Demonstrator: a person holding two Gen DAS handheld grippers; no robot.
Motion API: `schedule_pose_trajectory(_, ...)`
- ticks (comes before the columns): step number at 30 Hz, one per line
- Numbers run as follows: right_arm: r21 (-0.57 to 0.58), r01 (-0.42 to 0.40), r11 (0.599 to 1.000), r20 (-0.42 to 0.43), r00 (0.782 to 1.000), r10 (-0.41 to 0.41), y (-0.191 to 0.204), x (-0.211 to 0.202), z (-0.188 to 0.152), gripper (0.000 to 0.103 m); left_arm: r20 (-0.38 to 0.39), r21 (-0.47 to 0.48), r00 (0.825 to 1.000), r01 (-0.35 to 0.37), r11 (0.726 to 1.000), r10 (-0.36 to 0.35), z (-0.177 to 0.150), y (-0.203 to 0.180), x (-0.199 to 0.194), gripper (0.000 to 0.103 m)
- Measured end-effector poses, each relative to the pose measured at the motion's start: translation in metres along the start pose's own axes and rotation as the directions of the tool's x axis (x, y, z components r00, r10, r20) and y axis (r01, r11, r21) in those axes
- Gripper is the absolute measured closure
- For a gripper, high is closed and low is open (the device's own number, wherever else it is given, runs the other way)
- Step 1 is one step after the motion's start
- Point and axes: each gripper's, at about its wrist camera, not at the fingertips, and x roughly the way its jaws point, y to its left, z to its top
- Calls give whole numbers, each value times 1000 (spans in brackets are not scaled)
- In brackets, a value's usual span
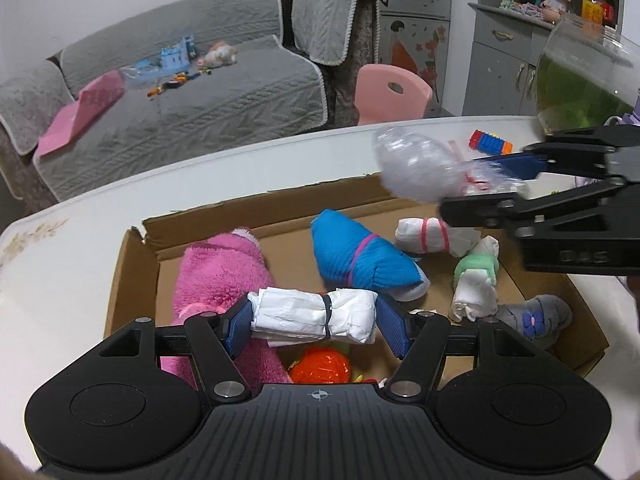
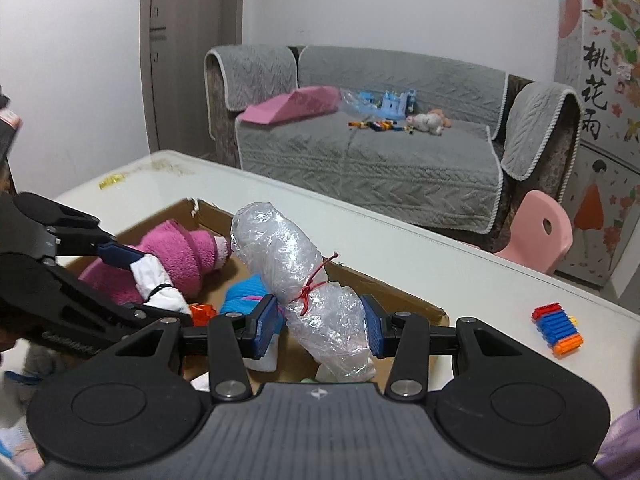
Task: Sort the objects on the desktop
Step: 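Carry both bundles into the cardboard tray and open both grippers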
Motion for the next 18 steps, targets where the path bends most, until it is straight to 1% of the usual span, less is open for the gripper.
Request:
schedule_pose_trajectory(8,-38,65,997,-59,996,-67,3,22,-3,61,-12,6,1000,8,1000,-8,2,-4,10,32)
schedule_pose_trajectory(9,-43,77,996,-65,995,-80,4,23,-3,59,-16,1,1000,9,1000,-9,2,-4,11,30)
schedule_pose_trajectory(11,-45,88,995,-65,994,-90,3,22,-4,58,-14,-5,1000,16,1000,-16,1,-3,12,24)
schedule_pose_trajectory(13,-38,89,995,-57,994,-91,3,17,-5,53,-12,-9,1000,18,1000,-19,1,-3,11,14)
schedule_pose_trajectory(18,-42,97,994,-21,995,-98,6,-8,-5,48,-13,-26,1000,23,999,-23,-2,0,2,13)
